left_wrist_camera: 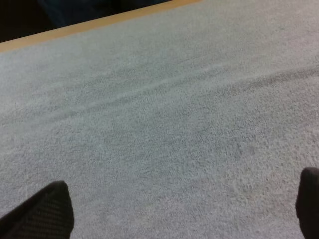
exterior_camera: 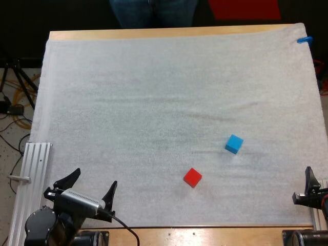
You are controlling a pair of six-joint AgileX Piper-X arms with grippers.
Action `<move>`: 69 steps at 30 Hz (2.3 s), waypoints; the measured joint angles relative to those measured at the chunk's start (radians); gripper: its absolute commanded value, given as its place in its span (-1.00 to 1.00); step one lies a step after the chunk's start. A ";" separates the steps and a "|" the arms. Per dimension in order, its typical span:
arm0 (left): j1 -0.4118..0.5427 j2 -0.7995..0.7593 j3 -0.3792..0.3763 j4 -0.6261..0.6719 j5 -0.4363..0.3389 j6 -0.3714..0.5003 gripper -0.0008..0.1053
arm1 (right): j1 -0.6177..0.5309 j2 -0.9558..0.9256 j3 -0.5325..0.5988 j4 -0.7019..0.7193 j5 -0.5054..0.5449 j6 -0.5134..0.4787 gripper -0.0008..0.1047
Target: Stack red cube on blue cube
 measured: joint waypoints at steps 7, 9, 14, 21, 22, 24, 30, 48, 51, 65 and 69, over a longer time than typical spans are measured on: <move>0.000 0.000 0.000 0.000 0.008 0.000 0.65 | 0.000 0.000 0.000 0.000 0.000 0.000 0.11; 0.000 0.000 0.000 0.000 0.013 0.000 0.65 | 0.000 0.000 0.000 0.000 0.000 0.000 0.11; 0.000 0.000 0.000 -0.006 0.015 -0.035 0.65 | 0.000 0.000 0.000 0.000 0.000 0.000 0.11; 0.000 0.000 -0.014 -0.020 0.037 -0.101 0.65 | 0.000 0.050 -0.039 0.002 -0.002 -0.002 0.11; -0.004 0.000 -0.024 -0.020 0.037 -0.103 0.65 | 0.000 0.069 -0.055 0.002 -0.009 -0.002 0.11; -0.020 0.005 -0.049 -0.020 0.037 -0.104 0.65 | 0.000 0.105 -0.081 0.004 -0.034 -0.002 0.11; -0.152 0.120 -0.140 -0.009 0.038 -0.069 0.65 | 0.000 0.223 -0.170 0.018 -0.117 -0.002 0.11; -0.521 0.415 -0.403 0.110 0.038 -0.007 0.65 | 0.207 0.499 -0.451 0.169 -0.153 -0.044 0.11; -0.524 0.417 -0.414 0.117 0.038 -0.007 0.65 | 0.258 0.538 -0.480 0.190 -0.153 -0.044 0.11; -0.524 0.417 -0.414 0.116 0.038 -0.007 0.65 | 0.662 0.824 -0.617 0.197 -0.153 -0.046 0.11; -0.524 0.417 -0.414 0.116 0.038 -0.007 0.65 | 0.774 0.928 -0.623 0.197 -0.121 -0.046 0.26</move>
